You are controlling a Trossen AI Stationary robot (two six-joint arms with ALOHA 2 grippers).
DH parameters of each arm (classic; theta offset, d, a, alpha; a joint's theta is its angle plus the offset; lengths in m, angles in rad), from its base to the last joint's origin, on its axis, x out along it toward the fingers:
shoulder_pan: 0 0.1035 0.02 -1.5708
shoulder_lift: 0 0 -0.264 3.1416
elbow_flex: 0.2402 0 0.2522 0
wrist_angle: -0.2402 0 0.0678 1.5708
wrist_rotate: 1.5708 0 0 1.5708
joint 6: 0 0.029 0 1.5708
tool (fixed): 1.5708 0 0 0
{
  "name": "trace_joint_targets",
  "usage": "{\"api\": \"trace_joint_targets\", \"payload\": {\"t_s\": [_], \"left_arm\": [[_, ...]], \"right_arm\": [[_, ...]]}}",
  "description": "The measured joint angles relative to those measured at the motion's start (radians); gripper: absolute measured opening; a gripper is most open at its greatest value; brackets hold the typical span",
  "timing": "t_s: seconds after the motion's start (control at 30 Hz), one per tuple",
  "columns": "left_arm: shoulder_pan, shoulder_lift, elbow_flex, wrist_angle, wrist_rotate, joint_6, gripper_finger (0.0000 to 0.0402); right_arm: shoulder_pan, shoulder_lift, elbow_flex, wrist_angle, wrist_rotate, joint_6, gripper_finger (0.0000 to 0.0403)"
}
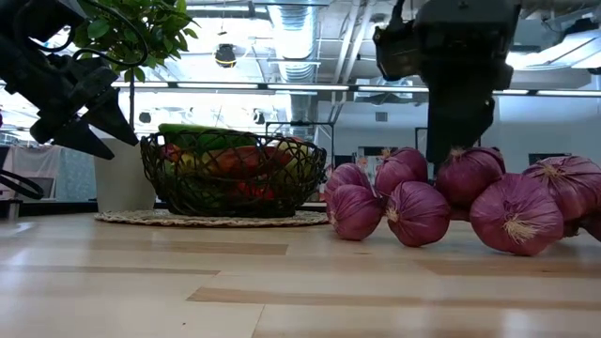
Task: Build produce basket
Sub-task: Put the purple garlic into the wire basket
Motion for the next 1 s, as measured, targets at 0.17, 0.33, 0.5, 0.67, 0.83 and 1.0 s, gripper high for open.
{"api": "trace_joint_targets", "payload": {"t_s": [0.17, 0.33, 0.5, 0.67, 0.83, 1.0], "left_arm": [[0.000, 0.000, 0.000, 0.000, -0.002, 0.008, 0.0368], [0.000, 0.000, 0.000, 0.000, -0.002, 0.008, 0.0368], [0.000, 0.000, 0.000, 0.000, -0.003, 0.008, 0.0368], [0.000, 0.000, 0.000, 0.000, -0.003, 0.007, 0.0368], [0.000, 0.000, 0.000, 0.000, -0.003, 0.007, 0.0368], [0.000, 0.000, 0.000, -0.004, -0.003, 0.007, 0.0368]], "right_arm": [[0.001, 0.000, -0.049, 0.072, -0.028, -0.003, 0.0327], [0.000, 0.000, -0.081, 0.090, -0.047, -0.002, 0.0327], [0.001, 0.000, -0.119, 0.099, -0.058, -0.001, 0.0321], [0.002, 0.000, -0.128, 0.111, -0.058, 0.000, 0.0290], [0.002, 0.000, -0.128, 0.125, -0.058, 0.000, 0.0233], [0.002, 0.000, -0.128, 0.125, -0.055, -0.001, 0.0161]]}}
